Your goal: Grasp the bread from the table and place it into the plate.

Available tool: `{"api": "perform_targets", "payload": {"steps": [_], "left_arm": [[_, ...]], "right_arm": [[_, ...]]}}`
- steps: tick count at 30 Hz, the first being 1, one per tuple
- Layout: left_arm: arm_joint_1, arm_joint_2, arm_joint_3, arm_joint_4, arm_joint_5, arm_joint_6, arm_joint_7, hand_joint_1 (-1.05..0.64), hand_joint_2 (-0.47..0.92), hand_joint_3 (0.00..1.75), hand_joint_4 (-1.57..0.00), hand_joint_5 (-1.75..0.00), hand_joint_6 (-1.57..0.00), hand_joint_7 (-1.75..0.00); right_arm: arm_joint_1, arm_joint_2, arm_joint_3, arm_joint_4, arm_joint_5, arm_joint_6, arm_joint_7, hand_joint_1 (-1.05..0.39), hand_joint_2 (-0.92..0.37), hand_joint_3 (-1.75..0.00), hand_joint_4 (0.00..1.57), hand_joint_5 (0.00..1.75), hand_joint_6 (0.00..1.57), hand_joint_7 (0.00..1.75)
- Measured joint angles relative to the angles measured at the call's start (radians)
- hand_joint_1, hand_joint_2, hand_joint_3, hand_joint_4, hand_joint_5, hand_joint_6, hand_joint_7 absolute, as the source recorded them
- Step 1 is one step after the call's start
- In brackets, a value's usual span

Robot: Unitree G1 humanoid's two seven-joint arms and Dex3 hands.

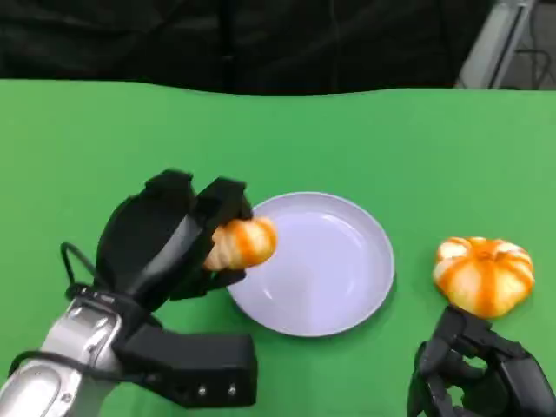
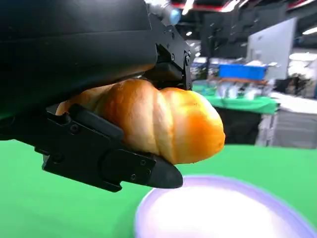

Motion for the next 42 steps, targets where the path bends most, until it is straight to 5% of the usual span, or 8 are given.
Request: {"api": "perform_targets", "payload": {"steps": [12,28,30,32,33,34,37,42], "left_arm": [[-0.16,-0.166,-0.101,0.26,-0.011,-0.021,0.02,-0.11,0.89,0.22,-0.62,-1.75,-0.54,-1.75],[-0.225,-0.217,-0.146,0.455,-0.001,-0.045,0.097,-0.09,0.9,0.19,-0.62,-1.75,-0.53,-1.74],[-0.233,-0.219,-0.146,0.493,-0.017,-0.07,0.105,-0.14,0.92,0.18,-0.68,-1.26,-0.82,-0.86],[-0.238,-0.219,-0.145,0.521,-0.04,-0.102,0.104,-0.15,0.92,0.18,-0.7,-1.15,-0.92,-0.6],[-0.241,-0.219,-0.145,0.531,-0.048,-0.115,0.103,-0.26,0.92,0.21,-0.67,-0.79,-0.89,-0.39],[-0.244,-0.218,-0.145,0.542,-0.06,-0.129,0.099,-0.56,0.92,0.34,-0.41,-0.35,-0.67,-0.16],[-0.256,-0.197,-0.157,0.585,-0.076,-0.191,0.052,-0.83,0.92,0.55,-0.08,-0.04,-0.4,-0.02],[-0.258,-0.177,-0.166,0.609,-0.075,-0.208,0.021,-0.96,0.92,0.71,0.0,0.0,-0.24,0.0]], "right_arm": [[0.014,0.01,0.014,-0.023,-0.001,0.02,-0.017,-0.14,-0.56,-1.22,0.84,1.75,0.69,1.66],[0.028,0.011,0.03,-0.058,-0.003,0.022,-0.038,-0.14,-0.56,-1.22,0.84,1.75,0.69,1.66],[0.028,0.011,0.033,-0.058,-0.003,0.022,-0.039,-0.14,-0.56,-1.22,0.84,1.75,0.69,1.66],[0.029,0.011,0.035,-0.058,-0.003,0.022,-0.04,-0.14,-0.56,-1.22,0.84,1.75,0.69,1.66],[0.029,0.011,0.035,-0.058,-0.003,0.022,-0.041,-0.14,-0.56,-1.22,0.84,1.75,0.7,1.66],[0.029,0.011,0.036,-0.058,-0.003,0.022,-0.041,-0.14,-0.56,-1.22,0.84,1.75,0.7,1.66],[0.028,0.011,0.036,-0.058,-0.003,0.022,-0.041,-0.13,-0.56,-1.23,0.84,1.75,0.69,1.67],[0.028,0.011,0.037,-0.058,-0.002,0.022,-0.041,-0.13,-0.56,-1.23,0.84,1.75,0.69,1.66]]}}
